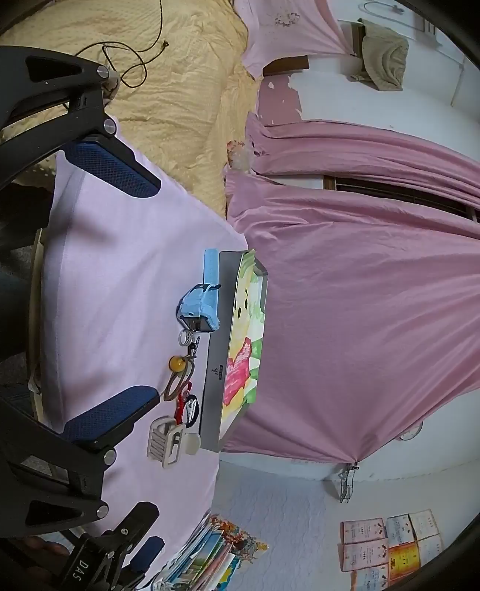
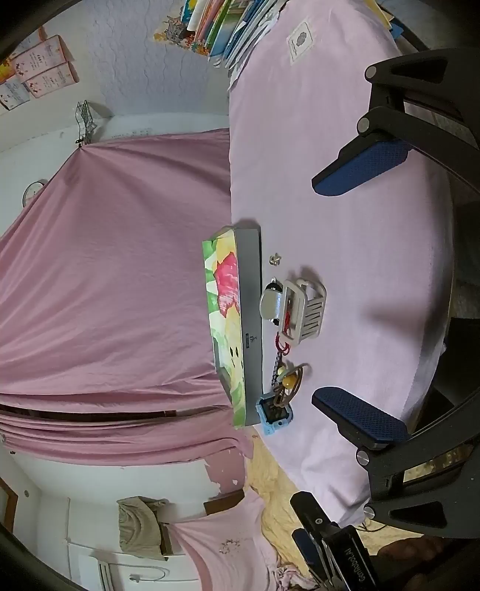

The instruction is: Organize jewelry

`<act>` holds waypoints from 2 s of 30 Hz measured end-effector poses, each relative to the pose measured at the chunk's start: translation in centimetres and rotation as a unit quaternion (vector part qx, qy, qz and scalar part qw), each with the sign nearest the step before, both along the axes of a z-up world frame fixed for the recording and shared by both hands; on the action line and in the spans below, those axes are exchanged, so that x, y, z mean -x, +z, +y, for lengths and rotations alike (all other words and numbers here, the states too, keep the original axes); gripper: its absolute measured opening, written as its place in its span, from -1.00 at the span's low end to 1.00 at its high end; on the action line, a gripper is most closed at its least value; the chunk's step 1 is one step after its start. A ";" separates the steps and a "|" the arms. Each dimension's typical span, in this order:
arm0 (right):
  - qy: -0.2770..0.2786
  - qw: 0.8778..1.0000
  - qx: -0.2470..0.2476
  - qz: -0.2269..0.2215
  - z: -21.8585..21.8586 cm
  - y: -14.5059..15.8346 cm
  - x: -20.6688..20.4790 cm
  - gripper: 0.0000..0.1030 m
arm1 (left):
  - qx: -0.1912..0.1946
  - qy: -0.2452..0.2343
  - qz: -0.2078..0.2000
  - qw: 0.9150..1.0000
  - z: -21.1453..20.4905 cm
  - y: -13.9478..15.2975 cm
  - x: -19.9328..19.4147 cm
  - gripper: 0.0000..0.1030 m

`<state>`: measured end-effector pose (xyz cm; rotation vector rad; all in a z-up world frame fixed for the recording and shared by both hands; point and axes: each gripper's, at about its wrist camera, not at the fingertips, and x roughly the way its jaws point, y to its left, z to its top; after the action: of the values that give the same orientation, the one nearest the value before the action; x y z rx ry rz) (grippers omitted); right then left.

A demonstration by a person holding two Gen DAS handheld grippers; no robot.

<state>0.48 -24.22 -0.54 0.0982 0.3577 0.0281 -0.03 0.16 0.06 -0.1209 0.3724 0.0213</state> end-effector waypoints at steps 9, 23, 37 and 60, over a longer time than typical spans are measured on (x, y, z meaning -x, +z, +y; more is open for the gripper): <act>-0.001 1.000 0.002 -0.001 0.5 0.1 0.2 0.98 | -0.004 0.000 0.001 1.000 -0.3 -0.1 -0.1 0.99; -0.001 1.000 -0.001 0.001 0.2 -0.1 0.1 0.98 | -0.001 -0.001 0.000 1.000 -0.4 -0.2 0.0 0.99; 0.000 1.000 -0.001 0.001 0.2 -0.2 0.0 0.98 | 0.000 -0.001 0.001 1.000 -0.5 -0.1 -0.1 0.99; 0.002 1.000 0.001 0.003 0.4 -0.3 -0.1 0.98 | 0.002 -0.001 0.002 1.000 -0.1 -0.3 0.1 0.99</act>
<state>0.54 -23.80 -0.82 0.0963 0.3631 0.0306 -0.11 0.04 -0.24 -0.1237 0.3758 0.0188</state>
